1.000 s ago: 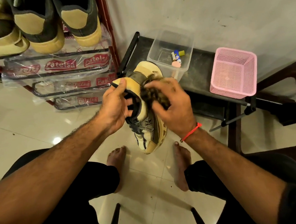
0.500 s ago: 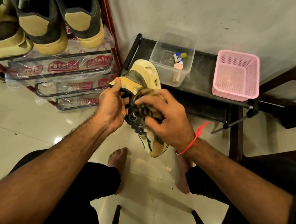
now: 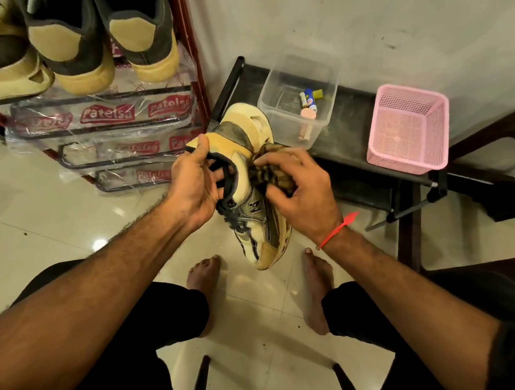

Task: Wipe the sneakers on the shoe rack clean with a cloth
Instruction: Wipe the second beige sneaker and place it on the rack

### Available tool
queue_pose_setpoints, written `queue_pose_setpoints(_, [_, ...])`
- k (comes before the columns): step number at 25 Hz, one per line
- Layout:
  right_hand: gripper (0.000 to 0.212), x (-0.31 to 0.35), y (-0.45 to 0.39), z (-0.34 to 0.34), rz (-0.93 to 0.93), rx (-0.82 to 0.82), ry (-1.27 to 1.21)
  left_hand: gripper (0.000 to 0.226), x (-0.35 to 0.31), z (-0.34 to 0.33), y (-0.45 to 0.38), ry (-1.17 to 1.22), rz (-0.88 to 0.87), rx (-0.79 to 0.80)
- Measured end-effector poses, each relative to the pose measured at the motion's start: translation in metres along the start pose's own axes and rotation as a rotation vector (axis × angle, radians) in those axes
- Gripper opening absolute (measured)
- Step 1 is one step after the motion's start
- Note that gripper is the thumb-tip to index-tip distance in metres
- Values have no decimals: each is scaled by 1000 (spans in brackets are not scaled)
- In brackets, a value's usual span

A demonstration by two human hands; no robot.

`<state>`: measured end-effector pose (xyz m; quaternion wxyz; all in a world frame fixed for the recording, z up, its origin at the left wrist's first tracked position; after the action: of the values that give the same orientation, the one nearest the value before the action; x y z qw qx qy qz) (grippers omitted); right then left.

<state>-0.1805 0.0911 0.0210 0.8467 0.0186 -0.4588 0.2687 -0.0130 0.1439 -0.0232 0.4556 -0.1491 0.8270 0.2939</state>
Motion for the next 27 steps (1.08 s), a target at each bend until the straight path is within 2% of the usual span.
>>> queue_pose_setpoints(2, [40,14,14,-10,141,73,1,51,0,1,0,-8,-1,0])
queue_pose_setpoints(3, [40,13,12,-9,156,78,4,50,0,0,1,-6,1,12])
queue_pose_setpoints(6, [38,-3,-5,3,6,1,9,43,0,-2,3,-11,-27,21])
queue_pose_setpoints(10, [40,10,7,-3,145,41,25,48,2,-6,5,-72,-26,99])
queue_pose_setpoints(13, [40,-3,-10,15,58,-96,29,40,9,-13,11,-134,6,138])
queue_pose_setpoints(17, [46,6,1,2,151,-14,30,31,17,-15,17,-280,-24,198])
queue_pose_setpoints(20, [42,-27,-18,15,-98,-77,-165,31,3,-9,9,-204,-42,92])
queue_pose_setpoints(22, [39,-39,-19,7,-209,42,-400,39,-5,-9,5,-91,-25,63])
queue_pose_setpoints(24, [39,-39,-13,-8,-261,143,-580,40,-2,-13,8,-75,38,135])
queue_pose_setpoints(25, [38,-41,-12,-12,-306,149,-657,37,2,-15,11,-197,51,199])
queue_pose_setpoints(27, [38,-51,-9,-15,-434,119,-808,39,3,-18,12,-783,-89,393])
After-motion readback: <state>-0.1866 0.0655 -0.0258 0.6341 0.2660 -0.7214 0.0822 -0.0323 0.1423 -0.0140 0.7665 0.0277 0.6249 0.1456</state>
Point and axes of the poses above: each hand's wrist, its own y-axis away from the middle knuckle, its own z-axis out of the back of the hand, x = y × z, the point moved 6 cm from there along -y, towards the middle knuckle, and after that the axes turned 11 degrees about -z, right-handed, at the moved point
